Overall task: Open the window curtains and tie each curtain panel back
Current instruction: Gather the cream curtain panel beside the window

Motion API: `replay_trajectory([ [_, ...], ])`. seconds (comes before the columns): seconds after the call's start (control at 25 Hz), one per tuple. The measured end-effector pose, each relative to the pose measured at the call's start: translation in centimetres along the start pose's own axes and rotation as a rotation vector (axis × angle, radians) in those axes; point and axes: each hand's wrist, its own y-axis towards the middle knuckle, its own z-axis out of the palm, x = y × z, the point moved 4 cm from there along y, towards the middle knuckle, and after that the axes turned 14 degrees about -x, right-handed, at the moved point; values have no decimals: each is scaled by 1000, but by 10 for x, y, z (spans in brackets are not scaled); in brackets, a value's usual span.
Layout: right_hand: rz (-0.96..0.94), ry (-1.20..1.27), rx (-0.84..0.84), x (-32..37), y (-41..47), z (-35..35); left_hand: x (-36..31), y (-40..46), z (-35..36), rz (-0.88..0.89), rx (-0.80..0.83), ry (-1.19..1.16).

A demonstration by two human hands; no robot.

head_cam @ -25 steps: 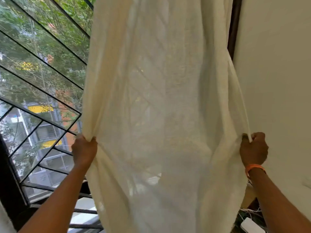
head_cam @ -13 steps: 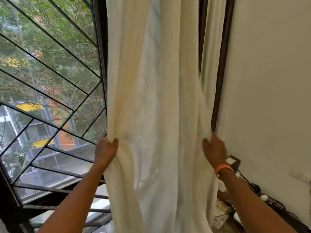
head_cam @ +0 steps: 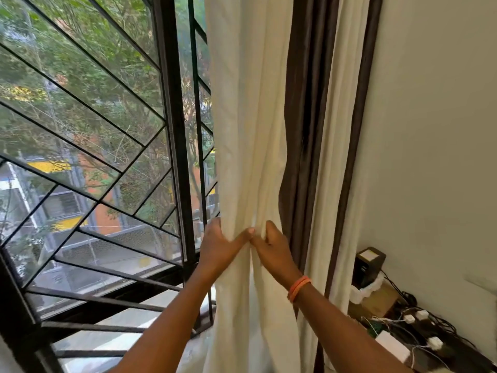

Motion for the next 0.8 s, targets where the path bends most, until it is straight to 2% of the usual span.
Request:
replay_trajectory([
  [0.08, 27, -16, -94, -9, 7, -15, 11, 6, -18, -51, -116, 6],
  [0.28, 86, 1, -326, -40, 35, -95, 56, 43, -92, -172, -453, 315],
  [0.4, 111, -186, -501, -60, 53, -127, 61, 60, -84, -137, -348, 328],
  [0.48, 113, -263, -513, -71, 62, -130, 50, 63, -60, -82, -290, 286],
  [0.6, 15, -272, -409, -73, 75, -117, 24, 55, -18, -24, -322, 125],
  [0.72, -69, -180, -283, -75, 87, -100, -6, 35, 38, 29, -220, -67],
  [0.8, 17, -15, -222, -77, 95, -93, -17, 30, 80, 113, -127, 6],
])
